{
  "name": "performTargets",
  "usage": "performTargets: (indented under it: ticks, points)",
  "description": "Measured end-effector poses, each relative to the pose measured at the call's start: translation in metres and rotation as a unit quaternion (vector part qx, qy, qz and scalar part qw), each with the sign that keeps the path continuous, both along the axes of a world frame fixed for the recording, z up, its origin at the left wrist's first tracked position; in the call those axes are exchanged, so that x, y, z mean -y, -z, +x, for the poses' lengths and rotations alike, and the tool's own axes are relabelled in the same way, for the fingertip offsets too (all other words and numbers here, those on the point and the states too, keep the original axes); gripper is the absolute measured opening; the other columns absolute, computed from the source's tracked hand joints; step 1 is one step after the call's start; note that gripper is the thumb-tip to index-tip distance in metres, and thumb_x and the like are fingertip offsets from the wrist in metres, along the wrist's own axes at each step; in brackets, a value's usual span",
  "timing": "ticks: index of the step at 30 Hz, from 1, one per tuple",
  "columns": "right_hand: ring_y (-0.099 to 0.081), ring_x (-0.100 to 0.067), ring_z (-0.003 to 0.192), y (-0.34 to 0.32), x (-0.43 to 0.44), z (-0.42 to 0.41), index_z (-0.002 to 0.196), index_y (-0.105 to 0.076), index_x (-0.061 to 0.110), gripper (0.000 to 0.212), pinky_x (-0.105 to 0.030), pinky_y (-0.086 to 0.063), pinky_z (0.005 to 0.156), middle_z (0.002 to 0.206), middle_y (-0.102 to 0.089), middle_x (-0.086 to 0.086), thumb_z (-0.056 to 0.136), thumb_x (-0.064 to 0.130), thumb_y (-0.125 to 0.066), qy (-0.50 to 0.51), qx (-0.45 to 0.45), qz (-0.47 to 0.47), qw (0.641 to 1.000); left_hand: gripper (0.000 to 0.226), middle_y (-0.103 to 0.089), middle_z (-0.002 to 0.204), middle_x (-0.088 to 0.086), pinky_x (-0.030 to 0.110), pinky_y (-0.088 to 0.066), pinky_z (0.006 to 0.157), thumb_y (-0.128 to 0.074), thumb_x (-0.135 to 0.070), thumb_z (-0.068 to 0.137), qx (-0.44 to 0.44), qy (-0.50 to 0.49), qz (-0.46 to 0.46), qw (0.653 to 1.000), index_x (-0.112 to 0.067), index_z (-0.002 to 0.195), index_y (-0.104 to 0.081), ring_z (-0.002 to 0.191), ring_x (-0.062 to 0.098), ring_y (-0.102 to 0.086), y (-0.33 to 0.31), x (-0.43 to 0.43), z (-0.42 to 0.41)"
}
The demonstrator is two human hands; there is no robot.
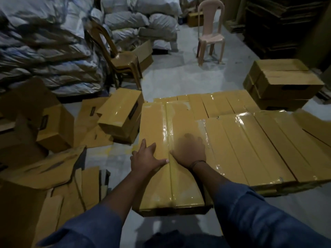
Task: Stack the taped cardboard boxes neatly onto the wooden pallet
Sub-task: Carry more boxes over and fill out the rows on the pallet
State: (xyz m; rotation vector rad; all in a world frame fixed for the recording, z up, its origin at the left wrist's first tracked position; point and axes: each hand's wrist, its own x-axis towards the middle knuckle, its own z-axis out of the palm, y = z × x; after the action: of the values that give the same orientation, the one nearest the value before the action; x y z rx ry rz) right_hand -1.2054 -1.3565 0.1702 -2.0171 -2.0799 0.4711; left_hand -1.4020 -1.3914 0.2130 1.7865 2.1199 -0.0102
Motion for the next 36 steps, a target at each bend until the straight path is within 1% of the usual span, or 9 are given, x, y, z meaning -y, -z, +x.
performTargets:
  ticks: [6,9,11,17,21,25,29,34,36]
  points:
    - [-0.024,-0.039,0.14,0.017,-0.012,-0.047,0.136,-0.054,0.038,0.075,-0.055,-0.036,0.11,0.156,-0.034,0.007,0.076,0.082,-0.049,-0.022,0.008,-0.03,0.999,0.106,-0.011,0.17,0.004,0.055,-0.043,0.107,-0.059,-0.093,0.064,0.014,-0.005,-0.002,1.0,-0.039,0.153,-0.039,0.137,0.048,-0.042,0.036,-0.008,-0.052]
    - [-0.023,-0.04,0.141,0.029,-0.018,-0.057,0.139,-0.053,0.038,0.074,-0.056,-0.034,0.112,0.157,-0.032,0.006,0.079,0.08,-0.051,-0.04,0.01,-0.057,0.997,0.103,-0.012,0.17,0.005,0.055,-0.044,0.106,-0.06,-0.091,0.067,0.018,-0.003,-0.009,1.0,-0.038,0.153,-0.038,0.134,0.049,-0.043,0.056,-0.01,-0.067]
    - [-0.021,-0.041,0.144,0.038,-0.022,-0.06,0.141,-0.051,0.038,0.074,-0.057,-0.032,0.114,0.158,-0.029,0.007,0.08,0.08,-0.052,-0.051,0.008,-0.075,0.996,0.101,-0.008,0.171,0.005,0.056,-0.043,0.107,-0.063,-0.087,0.071,0.029,-0.002,-0.015,0.999,-0.038,0.155,-0.036,0.137,0.051,-0.04,0.067,-0.011,-0.072]
    - [-0.017,-0.039,0.146,0.07,-0.04,-0.055,0.145,-0.048,0.037,0.075,-0.056,-0.029,0.116,0.16,-0.024,0.008,0.082,0.077,-0.056,-0.057,-0.004,-0.128,0.99,0.1,0.0,0.173,0.005,0.06,-0.035,0.114,-0.067,-0.08,0.077,0.046,-0.005,-0.046,0.998,-0.037,0.158,-0.028,0.143,0.051,-0.032,0.1,-0.027,-0.067]
    - [-0.017,-0.041,0.146,0.101,-0.052,-0.039,0.146,-0.046,0.037,0.074,-0.058,-0.029,0.116,0.161,-0.022,0.006,0.083,0.074,-0.058,-0.062,0.003,-0.149,0.987,0.101,0.0,0.173,0.009,0.061,-0.036,0.111,-0.071,-0.076,0.077,0.045,0.008,-0.056,0.997,-0.037,0.159,-0.027,0.143,0.053,-0.032,0.132,-0.041,-0.057]
    - [-0.025,-0.037,0.141,0.141,-0.065,-0.021,0.145,-0.046,0.038,0.076,-0.056,-0.035,0.114,0.16,-0.022,0.006,0.081,0.076,-0.056,-0.055,0.019,-0.149,0.987,0.104,-0.001,0.173,0.01,0.061,-0.038,0.11,-0.073,-0.075,0.075,0.045,0.035,-0.051,0.997,-0.038,0.16,-0.027,0.142,0.052,-0.033,0.173,-0.057,-0.043]
    - [-0.024,-0.038,0.143,0.182,-0.08,-0.013,0.144,-0.046,0.039,0.075,-0.057,-0.035,0.113,0.159,-0.023,0.007,0.079,0.076,-0.057,-0.051,0.026,-0.14,0.989,0.1,-0.004,0.172,0.01,0.058,-0.039,0.11,-0.072,-0.073,0.077,0.049,0.036,-0.04,0.997,-0.037,0.16,-0.029,0.141,0.051,-0.035,0.216,-0.067,-0.032]
    - [-0.023,-0.04,0.142,0.224,-0.098,-0.002,0.144,-0.047,0.038,0.072,-0.057,-0.034,0.113,0.159,-0.023,0.005,0.082,0.073,-0.059,-0.066,0.053,-0.139,0.987,0.1,-0.009,0.172,0.011,0.059,-0.044,0.106,-0.071,-0.075,0.077,0.057,0.043,-0.034,0.997,-0.035,0.159,-0.032,0.136,0.053,-0.04,0.275,-0.078,-0.026]
    - [-0.026,-0.039,0.139,0.237,-0.103,0.001,0.143,-0.047,0.037,0.071,-0.055,-0.036,0.111,0.158,-0.024,0.004,0.083,0.071,-0.06,-0.065,0.057,-0.132,0.987,0.102,-0.011,0.171,0.013,0.061,-0.045,0.105,-0.072,-0.075,0.076,0.061,0.05,-0.024,0.997,-0.033,0.159,-0.032,0.135,0.054,-0.041,0.295,-0.08,-0.024]
